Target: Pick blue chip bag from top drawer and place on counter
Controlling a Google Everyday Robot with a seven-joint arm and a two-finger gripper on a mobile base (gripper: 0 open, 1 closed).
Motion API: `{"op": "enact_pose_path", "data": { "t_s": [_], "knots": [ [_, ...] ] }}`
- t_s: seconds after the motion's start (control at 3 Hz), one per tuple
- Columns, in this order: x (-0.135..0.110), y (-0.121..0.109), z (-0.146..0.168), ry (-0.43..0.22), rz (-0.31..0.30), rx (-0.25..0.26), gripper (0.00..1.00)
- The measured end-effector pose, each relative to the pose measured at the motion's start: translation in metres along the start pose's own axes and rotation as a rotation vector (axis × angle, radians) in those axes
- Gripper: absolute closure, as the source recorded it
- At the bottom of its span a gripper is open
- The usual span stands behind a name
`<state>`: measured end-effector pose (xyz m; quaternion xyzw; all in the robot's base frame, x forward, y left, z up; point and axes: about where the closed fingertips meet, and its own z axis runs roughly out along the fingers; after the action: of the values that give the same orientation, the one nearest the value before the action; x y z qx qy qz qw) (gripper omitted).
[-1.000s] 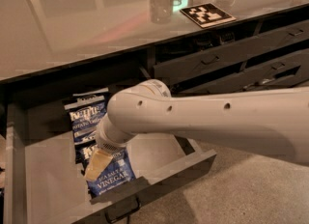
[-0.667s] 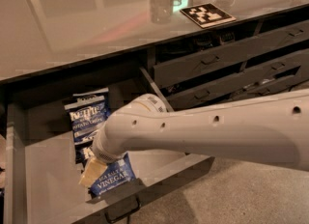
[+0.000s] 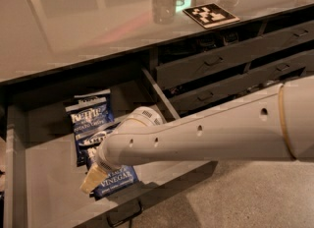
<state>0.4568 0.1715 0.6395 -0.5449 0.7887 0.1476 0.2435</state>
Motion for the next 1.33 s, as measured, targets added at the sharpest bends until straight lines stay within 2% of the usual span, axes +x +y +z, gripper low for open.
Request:
{"op": "enact_pose_path", "data": {
  "t_s": [0.33, 0.67, 1.0, 1.33],
  "knots": [
    [0.015, -0.002, 0.012, 0.032, 0.069, 0.016, 0.19],
    [0.026, 0.002, 0.019, 0.050, 0.105, 0.025, 0.42],
    [0.028, 0.006, 0.011, 0.029, 0.106, 0.048, 0.65],
    [0.013, 0.024, -0.015, -0.040, 0.056, 0.061, 0.89]
  ]
}}
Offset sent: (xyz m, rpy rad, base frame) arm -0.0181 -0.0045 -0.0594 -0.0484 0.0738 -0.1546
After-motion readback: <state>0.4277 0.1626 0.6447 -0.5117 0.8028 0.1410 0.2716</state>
